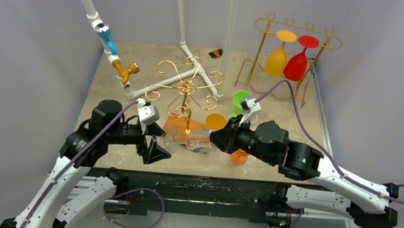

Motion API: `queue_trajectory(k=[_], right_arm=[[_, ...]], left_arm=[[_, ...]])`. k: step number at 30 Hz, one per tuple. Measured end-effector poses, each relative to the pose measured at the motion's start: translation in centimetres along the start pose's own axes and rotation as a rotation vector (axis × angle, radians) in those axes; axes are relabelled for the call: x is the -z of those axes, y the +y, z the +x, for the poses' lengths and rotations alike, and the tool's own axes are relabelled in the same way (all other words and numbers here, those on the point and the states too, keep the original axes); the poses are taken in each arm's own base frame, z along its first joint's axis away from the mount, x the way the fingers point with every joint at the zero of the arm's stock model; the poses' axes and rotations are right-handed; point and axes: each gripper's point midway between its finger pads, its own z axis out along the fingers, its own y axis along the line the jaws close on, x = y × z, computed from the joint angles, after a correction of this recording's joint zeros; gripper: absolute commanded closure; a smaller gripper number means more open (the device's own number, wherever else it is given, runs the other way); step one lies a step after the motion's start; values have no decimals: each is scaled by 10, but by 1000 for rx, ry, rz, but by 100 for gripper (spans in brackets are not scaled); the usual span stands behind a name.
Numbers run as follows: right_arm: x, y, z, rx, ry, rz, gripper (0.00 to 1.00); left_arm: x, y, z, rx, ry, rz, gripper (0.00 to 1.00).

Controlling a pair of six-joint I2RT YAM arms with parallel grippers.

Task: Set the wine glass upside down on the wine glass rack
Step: Turn the wine glass upside down at the wine rack.

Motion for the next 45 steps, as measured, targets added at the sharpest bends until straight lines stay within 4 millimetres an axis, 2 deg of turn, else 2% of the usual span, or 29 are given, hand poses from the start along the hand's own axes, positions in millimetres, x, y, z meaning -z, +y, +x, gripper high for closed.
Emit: queue_trajectory(k=[3, 5, 10, 13, 16, 19, 25, 26, 28, 30, 31, 34, 38, 45], right_arm=[[-1, 2, -2, 11, -6, -6, 100], [-1, 3, -5, 19, -13, -5, 100], [1, 6, -13, 32, -36, -11, 100], [1, 7, -15, 36, -43, -17, 100], [0, 8, -16, 49, -48, -22, 100], [-4, 7, -14, 78, -40, -19, 100], [-9, 11, -1, 159, 10, -48, 98], [-9, 12, -1, 161, 13, -54, 88], [-10, 14, 0, 171, 17, -69, 50], [-7, 21, 7, 157, 53, -110, 25], [-4, 25, 11, 151, 71, -132, 17], [1, 37, 22, 138, 125, -196, 8], [10, 38, 25, 130, 146, -212, 5], [32, 44, 11, 143, 168, -219, 1]], left_arm=[[-2, 6, 0, 16, 9, -22, 6], [-3, 10, -1, 25, 17, -36, 12], [-5, 12, -2, 54, 26, -26, 48], [-7, 8, -1, 83, 31, 9, 58], [-8, 9, -1, 107, 36, 15, 75], [-9, 14, -1, 143, 35, -6, 100], [-8, 35, 1, 189, 58, -106, 100], [-7, 36, 0, 171, 57, -118, 100], [-3, 39, -4, 142, 51, -143, 100], [2, 42, -11, 82, 26, -175, 100], [5, 42, -16, 50, 10, -187, 100], [14, 37, -31, -35, -28, -200, 100], [22, 30, -42, -116, -47, -198, 100], [34, 23, -52, -253, -31, -193, 100]])
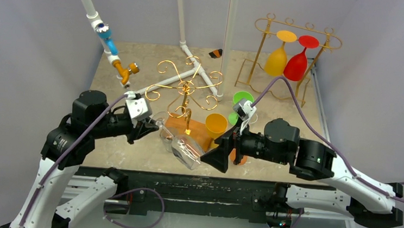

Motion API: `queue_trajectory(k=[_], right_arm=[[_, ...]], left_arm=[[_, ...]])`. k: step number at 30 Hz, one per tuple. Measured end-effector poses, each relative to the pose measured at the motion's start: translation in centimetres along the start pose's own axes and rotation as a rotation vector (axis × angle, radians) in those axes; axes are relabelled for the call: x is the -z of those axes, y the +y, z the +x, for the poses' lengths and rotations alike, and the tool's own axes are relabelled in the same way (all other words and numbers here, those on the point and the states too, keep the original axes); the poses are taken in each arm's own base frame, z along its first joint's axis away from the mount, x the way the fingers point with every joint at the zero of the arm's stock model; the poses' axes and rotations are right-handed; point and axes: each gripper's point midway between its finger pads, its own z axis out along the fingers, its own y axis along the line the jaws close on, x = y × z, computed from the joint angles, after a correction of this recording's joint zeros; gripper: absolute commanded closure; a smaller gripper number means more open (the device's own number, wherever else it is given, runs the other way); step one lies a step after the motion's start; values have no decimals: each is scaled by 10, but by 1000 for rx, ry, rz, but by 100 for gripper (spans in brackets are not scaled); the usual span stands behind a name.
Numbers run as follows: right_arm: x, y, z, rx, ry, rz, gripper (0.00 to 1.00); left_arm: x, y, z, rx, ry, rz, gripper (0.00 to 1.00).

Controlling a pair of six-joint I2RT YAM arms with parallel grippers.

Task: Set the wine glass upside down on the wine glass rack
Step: Turn the wine glass upside down at the wine rack.

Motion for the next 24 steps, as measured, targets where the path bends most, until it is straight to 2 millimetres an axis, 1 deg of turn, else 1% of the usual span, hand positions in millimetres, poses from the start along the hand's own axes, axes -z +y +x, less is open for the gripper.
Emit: queue_trajectory(k=[4, 6, 9, 12, 14, 17, 19, 21, 24], right_arm=[[11, 4, -9, 14, 9, 11, 1], [14, 6, -16, 14, -3, 11, 1], [15, 7, -18, 16, -6, 9, 1], [8, 7, -19, 26, 7, 16, 1], [-2, 10, -21, 34, 15, 13, 1], [-23, 17, -19, 39, 41, -22, 1], [-43, 22, -12, 35, 72, -57, 1], [-58, 26, -4, 25, 100, -93, 1], [-73, 34, 3, 7, 117, -144, 1]], left_arm=[[10, 2, -8, -116, 6, -13, 100], [15, 1, -4, -177, 30, -5, 100], [20, 3, 5, -239, 74, -11, 100], [25, 8, 4, -300, 91, -36, 100], [29, 10, -1, -343, 87, -50, 100], [37, 12, -12, -413, 68, -69, 100], [41, 13, -20, -462, 53, -85, 100], [47, 16, -28, -508, 40, -108, 100], [57, 22, -41, -589, 24, -154, 100]])
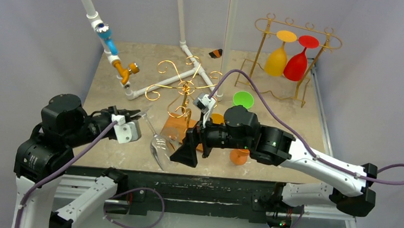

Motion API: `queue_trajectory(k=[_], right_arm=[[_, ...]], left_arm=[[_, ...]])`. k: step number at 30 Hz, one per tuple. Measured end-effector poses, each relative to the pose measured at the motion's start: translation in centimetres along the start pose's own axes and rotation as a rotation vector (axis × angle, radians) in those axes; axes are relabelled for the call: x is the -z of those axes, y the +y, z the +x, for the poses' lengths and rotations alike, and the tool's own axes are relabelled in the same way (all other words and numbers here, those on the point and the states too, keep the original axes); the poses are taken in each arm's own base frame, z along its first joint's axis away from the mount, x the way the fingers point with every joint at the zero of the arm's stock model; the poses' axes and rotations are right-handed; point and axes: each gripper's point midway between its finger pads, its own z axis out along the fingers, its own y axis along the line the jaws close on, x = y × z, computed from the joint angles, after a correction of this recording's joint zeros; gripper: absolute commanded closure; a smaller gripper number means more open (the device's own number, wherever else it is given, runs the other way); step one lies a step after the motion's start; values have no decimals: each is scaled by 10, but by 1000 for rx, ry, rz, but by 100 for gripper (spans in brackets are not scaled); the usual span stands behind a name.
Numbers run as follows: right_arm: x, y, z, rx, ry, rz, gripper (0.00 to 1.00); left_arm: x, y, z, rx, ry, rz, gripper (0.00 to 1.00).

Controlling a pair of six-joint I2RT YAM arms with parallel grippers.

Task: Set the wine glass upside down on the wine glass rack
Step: Turn the wine glass upside down at the wine rack.

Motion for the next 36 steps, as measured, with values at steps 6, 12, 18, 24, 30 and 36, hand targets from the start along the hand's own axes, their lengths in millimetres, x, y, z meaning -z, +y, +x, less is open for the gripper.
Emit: queue_trajectory(k=[6, 12, 18, 24, 30, 36], right_arm=[[-17, 17, -3, -23, -24, -118, 1], [-36, 26, 4, -32, -12, -174, 1], [-52, 22, 18, 3, 10, -138, 1], [-58, 22, 10, 71, -62, -89, 1], [-61, 24, 2, 99, -121, -58, 9], [-57, 18, 12, 106, -139, -65, 1]], left_arm=[[10, 16, 1, -144, 16, -67, 100], [14, 22, -8, -228, -10, -86, 100], [26, 28, -32, -302, -70, -116, 100], [30, 25, -39, -374, -92, -113, 100], [31, 13, -40, -428, -105, -78, 100], [32, 9, -44, -452, -127, -76, 100]])
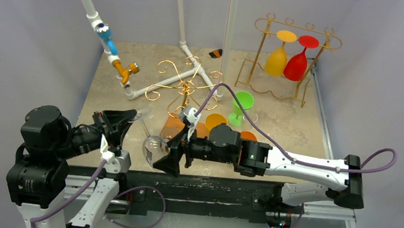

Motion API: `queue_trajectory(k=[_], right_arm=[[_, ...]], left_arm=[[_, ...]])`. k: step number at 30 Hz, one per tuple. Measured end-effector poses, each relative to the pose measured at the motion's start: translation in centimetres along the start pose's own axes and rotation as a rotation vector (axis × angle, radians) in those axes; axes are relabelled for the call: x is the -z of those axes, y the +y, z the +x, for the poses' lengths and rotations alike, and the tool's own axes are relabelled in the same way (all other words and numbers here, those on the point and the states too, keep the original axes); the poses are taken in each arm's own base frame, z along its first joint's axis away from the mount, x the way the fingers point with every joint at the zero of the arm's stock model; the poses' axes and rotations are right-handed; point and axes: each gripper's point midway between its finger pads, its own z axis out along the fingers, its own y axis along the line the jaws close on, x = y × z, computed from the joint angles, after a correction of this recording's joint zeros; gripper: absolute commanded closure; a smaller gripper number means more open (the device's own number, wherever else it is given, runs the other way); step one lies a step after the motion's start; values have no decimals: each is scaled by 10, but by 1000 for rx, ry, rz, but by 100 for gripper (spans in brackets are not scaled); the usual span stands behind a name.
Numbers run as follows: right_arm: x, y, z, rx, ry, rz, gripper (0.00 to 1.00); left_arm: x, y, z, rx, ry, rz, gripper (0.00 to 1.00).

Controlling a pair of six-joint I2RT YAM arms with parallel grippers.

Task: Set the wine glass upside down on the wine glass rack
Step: Turn the wine glass upside down at the wine rack.

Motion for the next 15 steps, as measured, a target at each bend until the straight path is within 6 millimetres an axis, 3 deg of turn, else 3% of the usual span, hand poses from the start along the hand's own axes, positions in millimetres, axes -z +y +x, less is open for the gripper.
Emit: queue_trajectory(k=[5, 10, 15], right_arm=[[4, -1, 8, 6, -6, -11, 1], [-5, -1, 12, 23, 0, -15, 10], [-8, 2, 8, 23, -21, -26, 7]], left_arm=[[-1, 0, -4, -7, -22, -11, 100], [-3, 0, -6, -20, -43, -13, 100], [-7, -2, -6, -26, -66, -10, 100]])
